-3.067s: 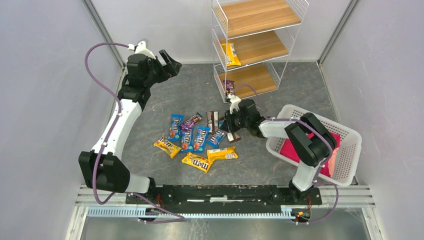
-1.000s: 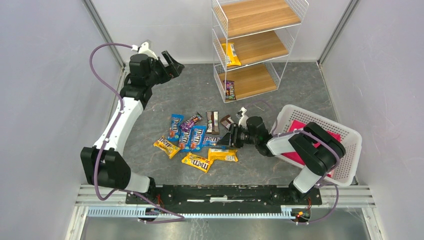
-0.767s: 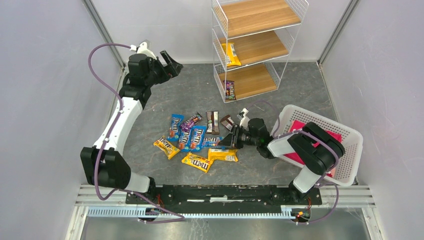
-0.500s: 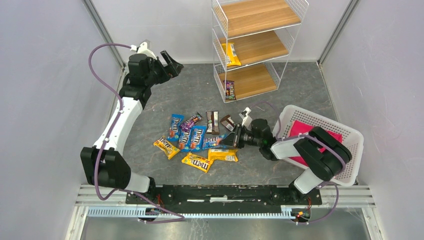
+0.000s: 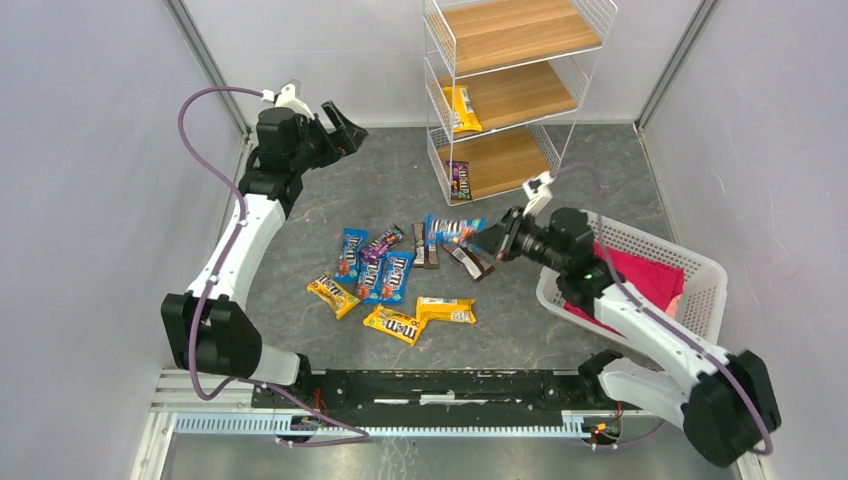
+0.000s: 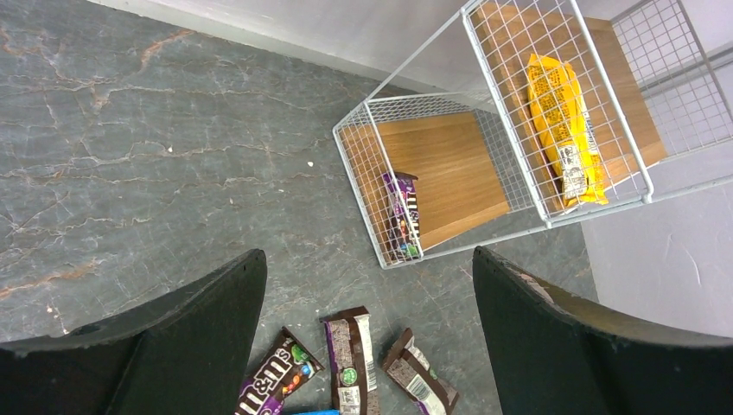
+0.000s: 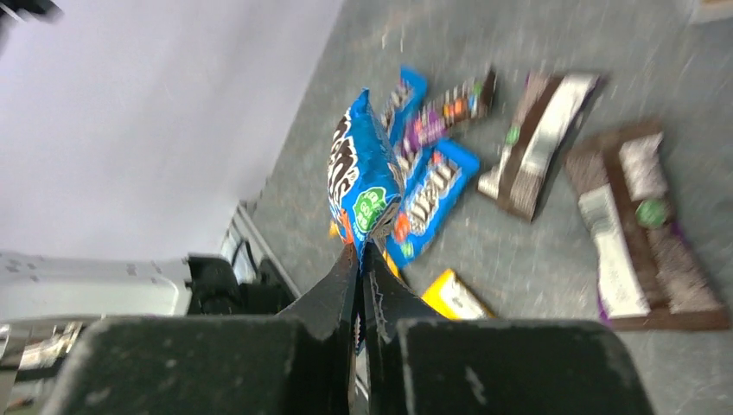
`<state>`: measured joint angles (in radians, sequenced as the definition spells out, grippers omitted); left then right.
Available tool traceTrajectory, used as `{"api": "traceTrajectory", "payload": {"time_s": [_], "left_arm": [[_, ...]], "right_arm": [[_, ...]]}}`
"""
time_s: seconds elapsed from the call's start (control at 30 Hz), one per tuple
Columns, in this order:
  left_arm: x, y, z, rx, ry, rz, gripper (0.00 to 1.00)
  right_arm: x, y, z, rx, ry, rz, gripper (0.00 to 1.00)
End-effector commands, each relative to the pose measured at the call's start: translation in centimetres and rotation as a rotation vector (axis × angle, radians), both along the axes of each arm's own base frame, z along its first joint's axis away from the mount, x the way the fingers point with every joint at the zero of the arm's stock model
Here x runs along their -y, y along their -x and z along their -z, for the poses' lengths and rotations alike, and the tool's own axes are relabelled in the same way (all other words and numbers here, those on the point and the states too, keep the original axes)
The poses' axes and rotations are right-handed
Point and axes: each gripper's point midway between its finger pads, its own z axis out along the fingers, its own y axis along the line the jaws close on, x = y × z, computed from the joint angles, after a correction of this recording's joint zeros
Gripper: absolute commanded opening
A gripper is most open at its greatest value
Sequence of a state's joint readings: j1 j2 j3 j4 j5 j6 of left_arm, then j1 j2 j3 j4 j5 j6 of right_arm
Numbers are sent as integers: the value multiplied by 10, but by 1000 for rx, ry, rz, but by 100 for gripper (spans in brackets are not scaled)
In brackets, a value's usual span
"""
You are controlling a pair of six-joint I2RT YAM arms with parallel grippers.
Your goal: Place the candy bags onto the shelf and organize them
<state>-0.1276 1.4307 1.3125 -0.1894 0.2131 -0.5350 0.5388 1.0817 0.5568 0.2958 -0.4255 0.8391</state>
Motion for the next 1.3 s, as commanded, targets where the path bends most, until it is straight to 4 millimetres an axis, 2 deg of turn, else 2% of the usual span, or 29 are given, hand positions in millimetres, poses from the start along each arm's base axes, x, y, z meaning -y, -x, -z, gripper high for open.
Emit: {"api": "traceTrajectory", "payload": {"time_s": [0.0, 0.07, 0.1, 0.2, 0.33, 0.43, 0.53, 0.7, 0.83, 0.97, 1.17, 1.27], "left_arm": [[3, -7, -16, 34, 35, -5, 94], [3, -7, -15, 33, 31, -8, 94], [2, -7, -14, 32, 28, -10, 94], [3, -7, -13, 30, 17, -12, 94], [2, -7, -14, 32, 11, -15, 94], [3, -6, -18, 42, 13, -11, 94], [2, -4, -23, 54, 8, -13, 95], [-1, -4, -24, 55, -3, -22, 95], [-1, -5, -23, 51, 3, -20, 95], [-8, -10, -17, 32, 43, -21, 94], [-16, -13, -15, 26, 73, -23, 92], [-20, -14, -16, 28, 70, -33, 92]], "right_arm": [[35, -24, -91, 211, 41, 161, 6], [52, -33, -145, 329, 37, 265, 7], [60, -35, -157, 347, 57, 304, 7], [81, -43, -221, 458, 38, 431, 6], [106, -53, -291, 573, -9, 596, 6], [121, -66, -329, 631, -39, 713, 6], [124, -89, -349, 657, -68, 793, 5], [116, -138, -371, 665, -81, 888, 2], [105, -177, -371, 657, -75, 935, 1], [87, -205, -369, 666, -76, 916, 1], [61, -245, -344, 611, -74, 888, 1], [49, -256, -327, 564, -84, 865, 2]]}}
